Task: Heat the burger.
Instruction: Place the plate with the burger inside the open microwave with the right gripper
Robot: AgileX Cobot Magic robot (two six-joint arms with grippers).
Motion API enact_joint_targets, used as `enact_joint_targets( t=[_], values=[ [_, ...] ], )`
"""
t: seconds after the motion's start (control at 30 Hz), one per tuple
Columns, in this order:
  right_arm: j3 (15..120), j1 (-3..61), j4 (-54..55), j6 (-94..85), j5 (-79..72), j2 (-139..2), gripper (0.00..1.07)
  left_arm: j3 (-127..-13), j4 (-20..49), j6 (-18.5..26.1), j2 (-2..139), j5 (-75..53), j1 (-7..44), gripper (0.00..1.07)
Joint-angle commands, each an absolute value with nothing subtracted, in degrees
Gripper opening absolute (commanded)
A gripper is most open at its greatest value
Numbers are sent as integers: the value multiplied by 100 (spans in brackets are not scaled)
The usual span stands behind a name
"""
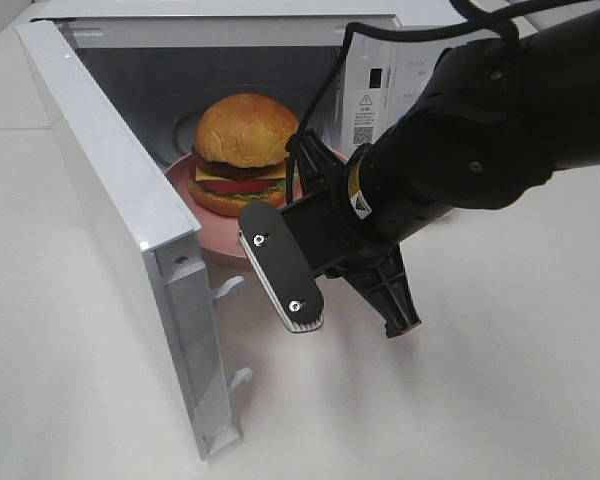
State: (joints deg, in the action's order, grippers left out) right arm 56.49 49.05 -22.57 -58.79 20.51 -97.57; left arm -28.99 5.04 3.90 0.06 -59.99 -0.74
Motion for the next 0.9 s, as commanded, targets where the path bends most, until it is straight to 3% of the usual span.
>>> enact_joint_targets(
  t=[0.03, 0.9],
  values=[
    [5838, 4870, -2326, -5942, 1833, -9735, 0, -2888, 521, 350, -11, -5982, -86, 105],
    [6400, 4738, -2303, -6142, 1971, -10015, 0, -2888, 521, 350, -11, -5982, -86, 105]
  ],
)
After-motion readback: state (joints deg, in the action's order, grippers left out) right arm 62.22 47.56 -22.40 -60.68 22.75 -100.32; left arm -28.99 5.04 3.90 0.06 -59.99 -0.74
